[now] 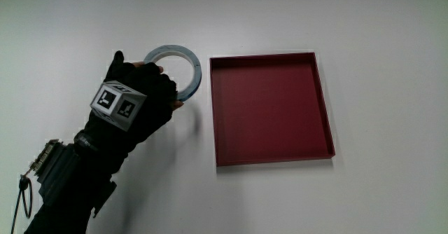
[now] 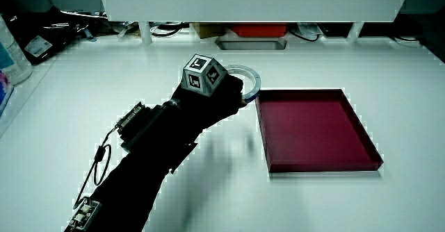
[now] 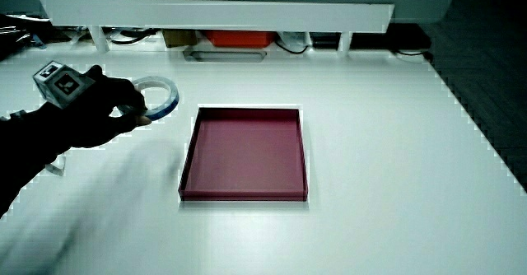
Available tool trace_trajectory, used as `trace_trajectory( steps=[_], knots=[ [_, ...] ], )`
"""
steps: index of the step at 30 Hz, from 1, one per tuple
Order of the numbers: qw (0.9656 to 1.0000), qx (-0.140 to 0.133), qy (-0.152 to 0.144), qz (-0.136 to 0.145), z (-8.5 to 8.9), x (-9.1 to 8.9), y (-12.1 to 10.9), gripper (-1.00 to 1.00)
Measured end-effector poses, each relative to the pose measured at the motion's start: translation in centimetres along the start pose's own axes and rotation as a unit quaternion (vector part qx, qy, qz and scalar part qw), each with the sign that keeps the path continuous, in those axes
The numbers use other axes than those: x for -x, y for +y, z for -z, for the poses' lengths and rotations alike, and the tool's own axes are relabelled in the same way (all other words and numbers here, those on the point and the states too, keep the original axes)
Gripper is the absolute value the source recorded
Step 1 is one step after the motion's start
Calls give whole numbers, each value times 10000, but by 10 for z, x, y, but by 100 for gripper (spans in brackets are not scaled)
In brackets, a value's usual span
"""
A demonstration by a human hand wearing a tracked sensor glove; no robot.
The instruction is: Place blue tape
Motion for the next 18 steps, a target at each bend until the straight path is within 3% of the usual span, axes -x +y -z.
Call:
trace_trajectory(
  steps=[1, 2, 4, 6, 9, 11, 14, 15, 18],
  knots=[
    [9999, 17, 71, -77, 0, 2, 0, 0],
    [9998, 6, -153, -108, 8, 10, 0, 0],
    [9996, 4, -94, -269, 12, 16, 0, 0],
    [9992, -10, -253, -298, 20, 25, 0, 0],
    [9988, 122, -131, -462, 28, 33, 1, 0],
    [9980, 117, -266, -556, 37, 40, 2, 0],
    [9976, 170, -122, -666, 46, 46, 2, 0],
    [9969, 172, -247, -731, 53, 50, 2, 0],
    [9960, 276, -208, -822, 63, 54, 2, 0]
  ],
)
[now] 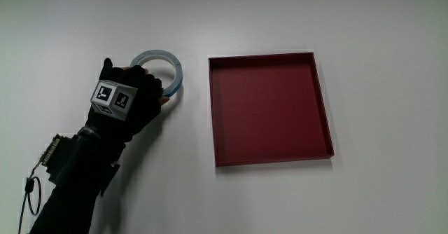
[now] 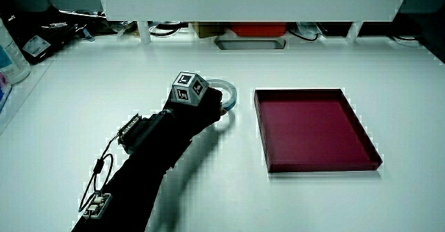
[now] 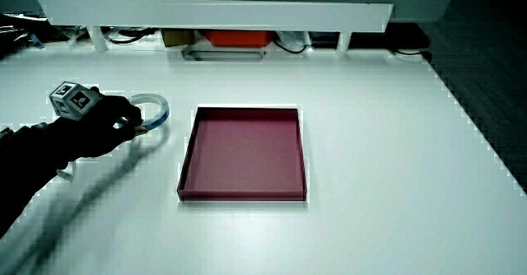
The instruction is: Place blue tape
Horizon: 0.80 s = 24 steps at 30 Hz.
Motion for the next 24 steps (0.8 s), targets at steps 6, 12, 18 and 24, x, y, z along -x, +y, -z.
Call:
trace_trajectory(
  steps=[6, 12, 18, 24],
  knots=[
    [9999, 70, 28, -151, 14, 6, 1, 0],
    [9997, 126, 53, -195, 23, 10, 1, 0],
    [9992, 144, -141, -334, 26, 15, 2, 0],
    [9989, 172, -141, -418, 28, 15, 3, -20]
  ],
)
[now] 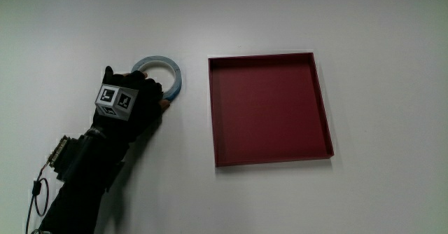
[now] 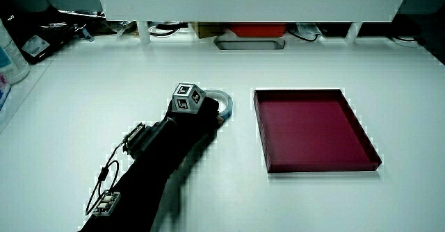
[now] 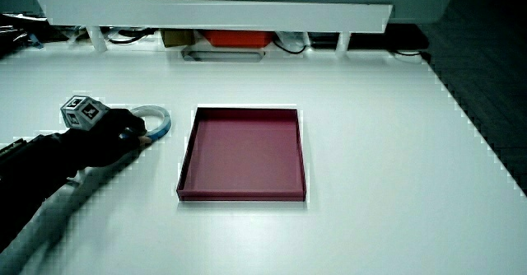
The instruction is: Place blue tape
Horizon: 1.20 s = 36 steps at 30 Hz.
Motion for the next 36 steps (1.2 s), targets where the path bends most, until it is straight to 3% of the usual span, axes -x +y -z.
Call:
trace_trajectory(
  steps=[6, 10, 14, 17, 18, 20, 22, 23, 24, 25, 27, 30, 33, 34, 35, 36],
  knots=[
    [10000, -28, 5, 85, 2, 1, 0, -40],
    [9999, 0, -153, 23, 5, 5, -1, -53],
    [10000, -75, -53, 8, -1, 5, -6, -67],
    [9995, -194, -234, 44, -5, 9, -11, -77],
    [9984, -274, -486, 44, -4, 11, -14, -80],
    [9986, -336, -403, -2, -15, 8, -23, -87],
    [9964, -418, -739, 60, -9, 16, -30, -93],
    [9990, -131, -417, -105, -28, 2, -37, -97],
    [9981, 189, -508, -296, -26, 4, -40, -100],
    [9933, 426, -967, -466, -13, 16, -44, -100],
    [9962, 605, -368, -498, -33, 0, -56, -100],
    [9907, 1014, -361, -830, -33, 1, -74, -100],
    [9893, 1151, -136, -891, -9, 23, -91, -100],
    [9905, 978, -112, -961, -32, 3, -94, -100],
    [9916, 947, 12, -884, -31, 3, -98, -100],
    [9877, 1118, -132, -1082, -23, 9, -102, -100]
  ],
)
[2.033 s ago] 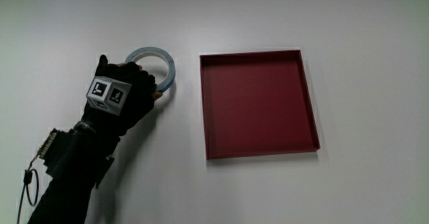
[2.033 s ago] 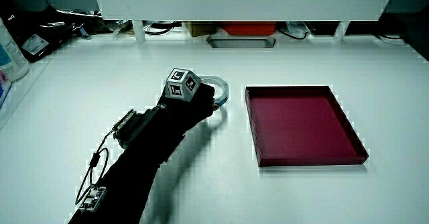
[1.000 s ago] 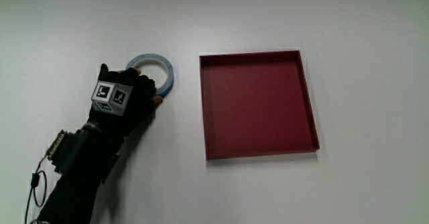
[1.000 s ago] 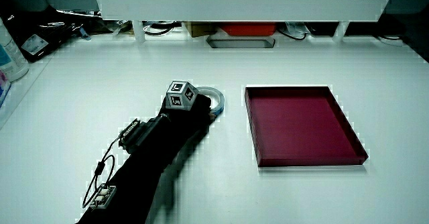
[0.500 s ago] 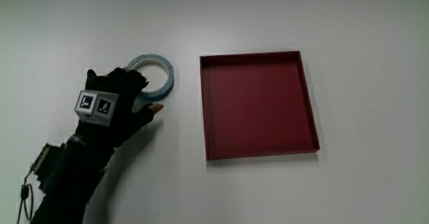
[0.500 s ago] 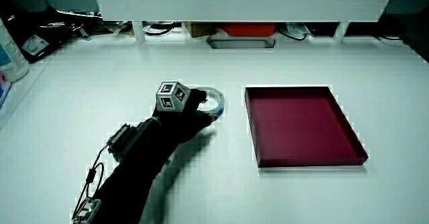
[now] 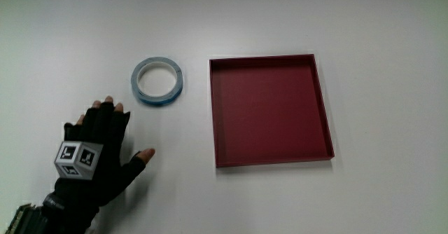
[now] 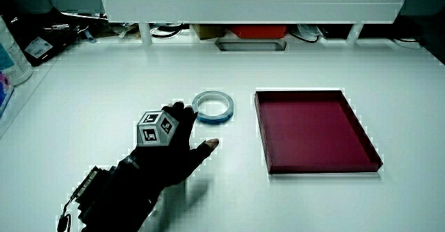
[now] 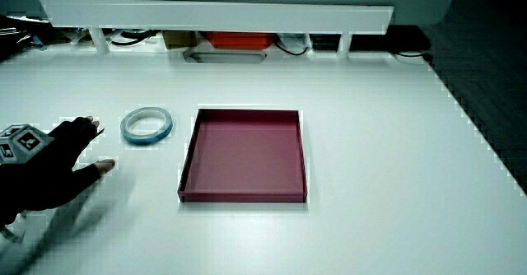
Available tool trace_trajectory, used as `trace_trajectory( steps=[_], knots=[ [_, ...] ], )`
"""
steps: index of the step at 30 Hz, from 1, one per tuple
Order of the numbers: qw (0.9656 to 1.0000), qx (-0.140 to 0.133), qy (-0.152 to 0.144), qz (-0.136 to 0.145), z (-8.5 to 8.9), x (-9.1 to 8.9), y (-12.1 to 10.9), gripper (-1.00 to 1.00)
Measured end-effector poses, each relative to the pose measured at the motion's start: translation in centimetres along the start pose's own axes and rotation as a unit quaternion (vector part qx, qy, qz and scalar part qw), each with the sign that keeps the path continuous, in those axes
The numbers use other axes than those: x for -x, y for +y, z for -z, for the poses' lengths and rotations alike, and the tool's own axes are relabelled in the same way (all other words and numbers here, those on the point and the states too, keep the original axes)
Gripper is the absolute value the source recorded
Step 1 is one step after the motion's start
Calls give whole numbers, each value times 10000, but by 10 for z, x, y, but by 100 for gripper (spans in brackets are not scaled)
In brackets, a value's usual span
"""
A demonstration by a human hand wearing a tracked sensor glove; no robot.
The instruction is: Place blue tape
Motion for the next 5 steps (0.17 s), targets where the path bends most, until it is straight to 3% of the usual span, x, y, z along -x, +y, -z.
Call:
trace_trajectory(
  steps=[1, 2, 5],
  knots=[
    [10000, -76, 27, 38, 5, 4, -2, -100],
    [9998, 77, 175, 27, 24, 21, 0, -100],
    [9997, 213, 122, -79, 31, 22, -8, -100]
  ],
)
